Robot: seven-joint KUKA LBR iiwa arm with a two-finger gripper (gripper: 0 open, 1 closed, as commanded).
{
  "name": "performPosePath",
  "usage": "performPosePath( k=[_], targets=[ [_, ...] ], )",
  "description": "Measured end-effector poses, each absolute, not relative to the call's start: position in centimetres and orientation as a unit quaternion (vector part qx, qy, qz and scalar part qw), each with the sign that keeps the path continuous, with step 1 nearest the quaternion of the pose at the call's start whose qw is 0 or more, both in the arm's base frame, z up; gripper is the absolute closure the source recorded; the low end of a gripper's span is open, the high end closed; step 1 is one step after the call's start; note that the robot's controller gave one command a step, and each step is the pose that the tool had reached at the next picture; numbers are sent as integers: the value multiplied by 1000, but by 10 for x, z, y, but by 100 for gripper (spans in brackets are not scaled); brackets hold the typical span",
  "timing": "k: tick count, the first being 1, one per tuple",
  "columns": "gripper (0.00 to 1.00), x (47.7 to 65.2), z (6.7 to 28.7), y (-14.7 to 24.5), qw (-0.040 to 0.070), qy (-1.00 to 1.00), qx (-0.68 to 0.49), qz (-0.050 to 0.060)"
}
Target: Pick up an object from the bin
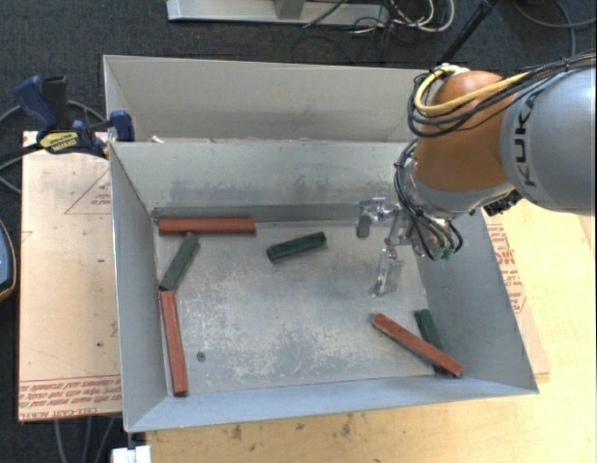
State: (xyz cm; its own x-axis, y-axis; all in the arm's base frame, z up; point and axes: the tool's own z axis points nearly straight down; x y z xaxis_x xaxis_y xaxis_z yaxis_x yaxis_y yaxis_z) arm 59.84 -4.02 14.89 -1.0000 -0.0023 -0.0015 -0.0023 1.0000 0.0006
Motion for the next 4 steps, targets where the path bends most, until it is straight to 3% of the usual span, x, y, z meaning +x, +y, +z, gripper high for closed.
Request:
performPosePath(
  k=[1, 2, 3, 4],
  targets=[
    [0, 599, 196, -12, 4, 982, -189, 0],
    [0, 554, 105, 37, -2, 909, -416, 2],
    [0, 514, 144, 24, 0, 828, -561, 0],
    [0, 496, 155, -37, 0, 689, -725, 0]
  ],
)
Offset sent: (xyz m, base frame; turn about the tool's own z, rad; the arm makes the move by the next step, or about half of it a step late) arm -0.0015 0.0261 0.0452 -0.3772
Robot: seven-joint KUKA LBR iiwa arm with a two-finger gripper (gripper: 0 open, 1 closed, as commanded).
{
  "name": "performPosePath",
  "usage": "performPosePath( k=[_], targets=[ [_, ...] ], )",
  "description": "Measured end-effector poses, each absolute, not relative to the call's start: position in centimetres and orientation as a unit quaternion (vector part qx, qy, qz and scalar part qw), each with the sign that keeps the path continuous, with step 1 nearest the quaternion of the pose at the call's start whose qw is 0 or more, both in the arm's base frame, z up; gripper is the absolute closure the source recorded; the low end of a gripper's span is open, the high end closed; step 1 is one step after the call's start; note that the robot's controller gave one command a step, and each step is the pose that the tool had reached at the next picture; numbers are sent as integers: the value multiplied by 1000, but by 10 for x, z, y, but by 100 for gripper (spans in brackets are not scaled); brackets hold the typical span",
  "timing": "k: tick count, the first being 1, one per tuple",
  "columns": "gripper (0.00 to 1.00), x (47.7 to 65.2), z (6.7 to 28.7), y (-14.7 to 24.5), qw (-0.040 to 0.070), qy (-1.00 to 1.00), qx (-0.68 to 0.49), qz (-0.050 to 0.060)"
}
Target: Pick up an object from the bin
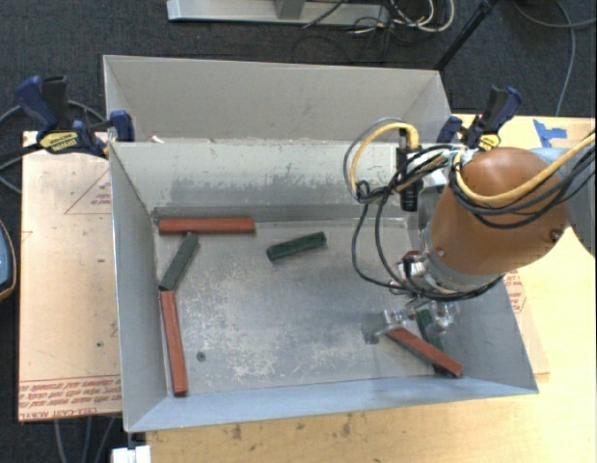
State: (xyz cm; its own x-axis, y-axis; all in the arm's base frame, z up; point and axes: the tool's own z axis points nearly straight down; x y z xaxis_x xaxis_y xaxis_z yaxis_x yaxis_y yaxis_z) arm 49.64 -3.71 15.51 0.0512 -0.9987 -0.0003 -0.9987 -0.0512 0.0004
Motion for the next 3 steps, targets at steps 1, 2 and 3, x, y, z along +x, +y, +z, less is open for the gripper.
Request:
performPosePath(
  k=[1, 2, 3],
  targets=[
    [0, 502, 81, -73, 0, -471, 882, -2],
    [0, 486, 74, -103, -17, -492, 871, 2],
    [0, 525, 73, -105, -13, -494, 869, -6]
  ],
)
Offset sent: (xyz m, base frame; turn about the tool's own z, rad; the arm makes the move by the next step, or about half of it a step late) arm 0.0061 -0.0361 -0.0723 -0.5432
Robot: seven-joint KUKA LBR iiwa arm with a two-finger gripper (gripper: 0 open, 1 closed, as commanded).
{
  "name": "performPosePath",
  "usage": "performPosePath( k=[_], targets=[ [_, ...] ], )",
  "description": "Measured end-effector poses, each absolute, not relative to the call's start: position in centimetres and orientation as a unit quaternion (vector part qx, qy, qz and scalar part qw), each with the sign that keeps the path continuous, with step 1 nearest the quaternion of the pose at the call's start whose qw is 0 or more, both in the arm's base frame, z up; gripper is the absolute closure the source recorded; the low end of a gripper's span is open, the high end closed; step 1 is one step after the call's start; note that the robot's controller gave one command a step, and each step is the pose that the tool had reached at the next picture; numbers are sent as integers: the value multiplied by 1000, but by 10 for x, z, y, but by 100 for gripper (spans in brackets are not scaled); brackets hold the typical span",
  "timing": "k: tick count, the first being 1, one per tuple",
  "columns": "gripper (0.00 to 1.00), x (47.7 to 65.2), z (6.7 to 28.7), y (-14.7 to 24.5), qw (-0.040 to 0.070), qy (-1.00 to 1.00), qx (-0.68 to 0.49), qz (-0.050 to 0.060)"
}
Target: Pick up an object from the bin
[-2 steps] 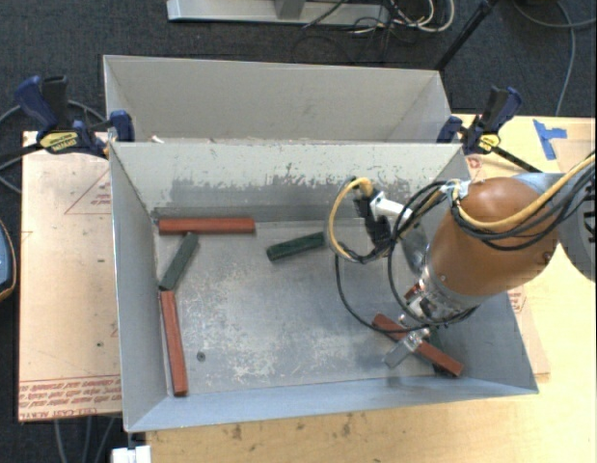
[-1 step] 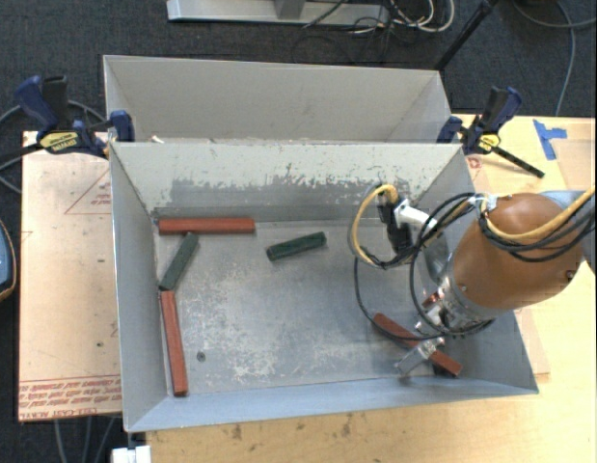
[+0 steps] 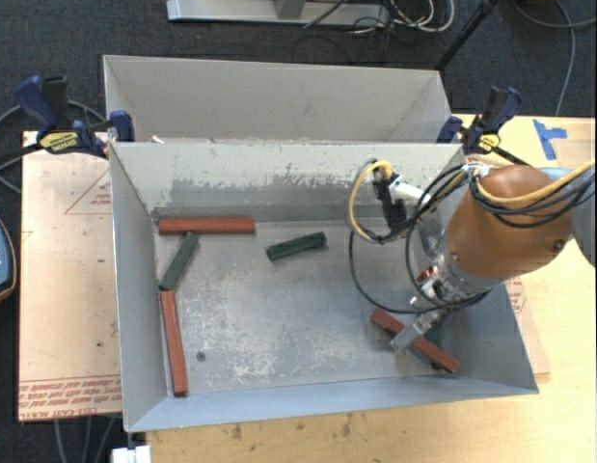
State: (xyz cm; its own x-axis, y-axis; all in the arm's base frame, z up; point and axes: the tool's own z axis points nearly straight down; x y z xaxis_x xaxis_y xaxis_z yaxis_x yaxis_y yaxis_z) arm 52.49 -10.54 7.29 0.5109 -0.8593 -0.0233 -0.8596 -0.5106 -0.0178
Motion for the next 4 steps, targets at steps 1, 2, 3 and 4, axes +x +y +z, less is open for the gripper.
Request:
performPosePath(
  k=[1, 2, 3, 4],
  targets=[
    [100, 526, 74, -117, 9, 499, -867, -2],
    [100, 526, 74, -117, 9, 499, -867, -2],
    [100, 526, 74, -117, 9, 499, -867, -2],
    [100, 527, 74, -117, 9, 499, -867, -2]
  ],
)
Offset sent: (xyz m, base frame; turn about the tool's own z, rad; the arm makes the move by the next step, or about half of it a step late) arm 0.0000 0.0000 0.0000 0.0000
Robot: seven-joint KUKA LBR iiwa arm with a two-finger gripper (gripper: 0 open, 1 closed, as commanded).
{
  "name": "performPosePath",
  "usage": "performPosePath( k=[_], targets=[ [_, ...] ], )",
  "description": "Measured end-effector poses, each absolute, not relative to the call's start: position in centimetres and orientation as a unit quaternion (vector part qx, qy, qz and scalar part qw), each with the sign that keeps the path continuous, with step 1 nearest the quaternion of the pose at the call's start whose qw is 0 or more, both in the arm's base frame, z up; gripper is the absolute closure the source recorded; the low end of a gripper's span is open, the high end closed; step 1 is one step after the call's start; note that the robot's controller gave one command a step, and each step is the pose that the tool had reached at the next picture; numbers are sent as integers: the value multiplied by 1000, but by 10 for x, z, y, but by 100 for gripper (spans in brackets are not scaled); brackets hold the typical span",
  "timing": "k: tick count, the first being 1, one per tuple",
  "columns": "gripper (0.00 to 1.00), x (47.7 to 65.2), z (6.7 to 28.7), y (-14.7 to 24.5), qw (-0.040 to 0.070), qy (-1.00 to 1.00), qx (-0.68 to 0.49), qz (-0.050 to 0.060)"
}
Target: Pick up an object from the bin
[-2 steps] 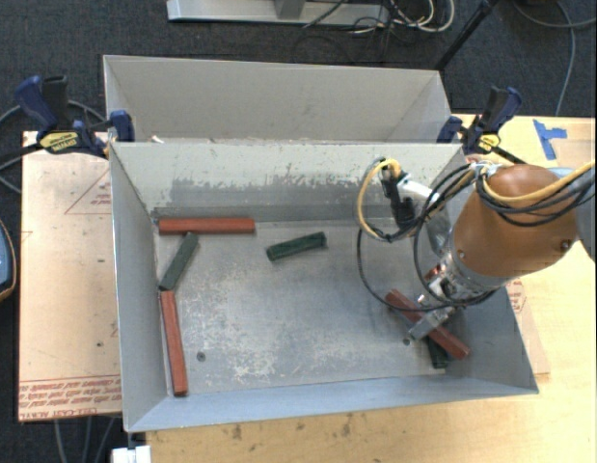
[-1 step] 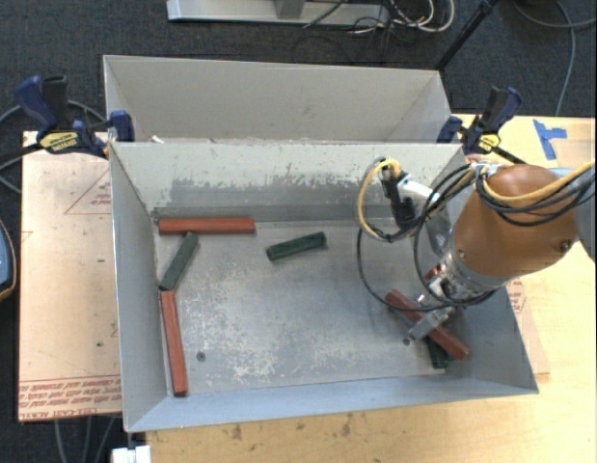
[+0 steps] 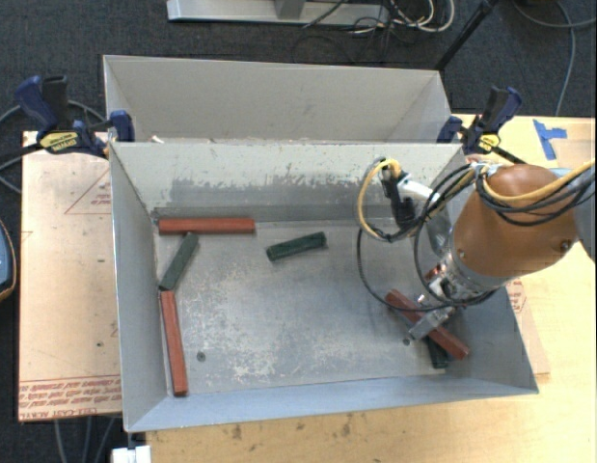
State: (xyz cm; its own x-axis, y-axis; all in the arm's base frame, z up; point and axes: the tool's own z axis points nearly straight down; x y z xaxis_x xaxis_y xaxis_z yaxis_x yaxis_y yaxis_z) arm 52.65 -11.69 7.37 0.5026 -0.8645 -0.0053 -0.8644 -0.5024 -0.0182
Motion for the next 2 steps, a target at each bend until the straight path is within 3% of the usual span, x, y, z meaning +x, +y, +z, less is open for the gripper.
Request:
performPosePath(
  k=[2],
  targets=[
    [100, 527, 74, -117, 9, 499, -867, -2]
  ],
)
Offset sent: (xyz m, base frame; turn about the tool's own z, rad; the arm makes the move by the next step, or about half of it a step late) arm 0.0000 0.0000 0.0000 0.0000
